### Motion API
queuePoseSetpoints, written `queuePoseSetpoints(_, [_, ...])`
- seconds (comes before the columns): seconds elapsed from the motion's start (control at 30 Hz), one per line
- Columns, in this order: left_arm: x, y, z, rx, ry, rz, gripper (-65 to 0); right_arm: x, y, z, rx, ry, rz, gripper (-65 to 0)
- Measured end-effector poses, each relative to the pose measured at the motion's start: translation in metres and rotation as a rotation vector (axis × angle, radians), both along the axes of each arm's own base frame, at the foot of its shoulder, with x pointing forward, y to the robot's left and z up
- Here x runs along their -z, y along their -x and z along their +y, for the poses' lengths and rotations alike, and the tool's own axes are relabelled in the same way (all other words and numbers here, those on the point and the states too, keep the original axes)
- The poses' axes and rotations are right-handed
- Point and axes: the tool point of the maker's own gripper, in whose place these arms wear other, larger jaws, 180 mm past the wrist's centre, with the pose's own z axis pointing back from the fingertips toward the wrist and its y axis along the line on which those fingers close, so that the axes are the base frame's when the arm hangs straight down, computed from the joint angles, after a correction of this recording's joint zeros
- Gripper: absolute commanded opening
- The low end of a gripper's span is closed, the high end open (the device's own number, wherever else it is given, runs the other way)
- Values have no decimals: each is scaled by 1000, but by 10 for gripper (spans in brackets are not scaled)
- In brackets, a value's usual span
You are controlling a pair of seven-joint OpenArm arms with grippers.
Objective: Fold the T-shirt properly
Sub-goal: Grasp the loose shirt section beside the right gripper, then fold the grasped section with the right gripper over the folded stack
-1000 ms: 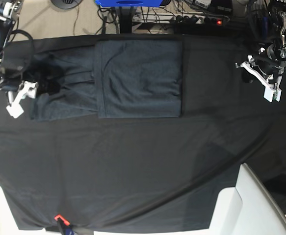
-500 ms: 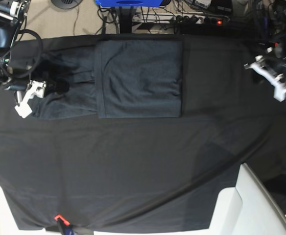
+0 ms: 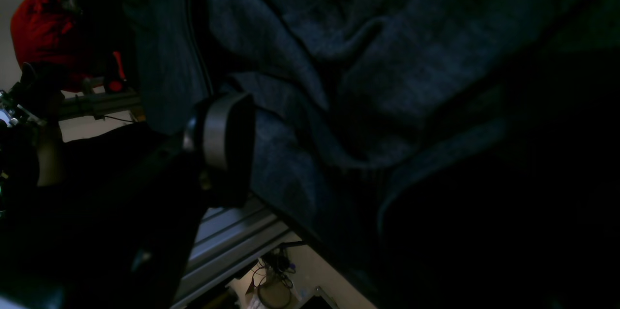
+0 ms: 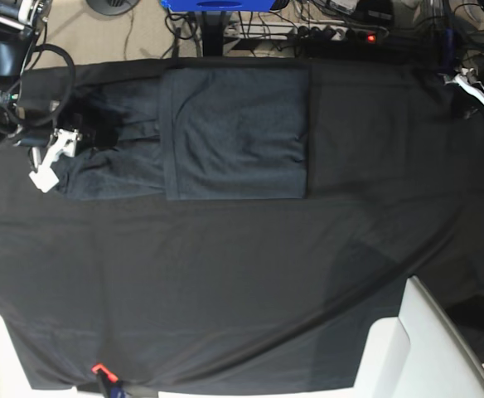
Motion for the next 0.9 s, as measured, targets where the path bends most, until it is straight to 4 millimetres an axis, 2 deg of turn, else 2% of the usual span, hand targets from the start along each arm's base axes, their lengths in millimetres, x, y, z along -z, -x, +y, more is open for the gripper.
queuePoseSetpoints(0.07, [1,1,1,-1,-3,4,-650,1,1,-1,-3,5,3,-347])
queuePoseSetpoints(0.2, [1,1,0,-2,-1,3,-650,8,13,-2,-23,25,50,-557])
queuePoseSetpoints(0.27, [3,2,-3,-7,7,4,-650,9,17,-2,-31,28,66,-600])
queuePoseSetpoints(0.4, [4,3,-4,-9,12,3,-650,10,18,-2,-34,29,71,-644])
queuePoseSetpoints(0.7, [8,5,-9,-15,28,6,-650,5,12,-4,-96,78,68,-644])
queuePoseSetpoints(0.83, [8,3,-11,-9,31,5,-650,-18,0,-1,-242,201,-39,-644])
queuePoseSetpoints(0.9, [8,4,-11,-10,31,5,-650,-33,-8,11,-304,236,-113,-644])
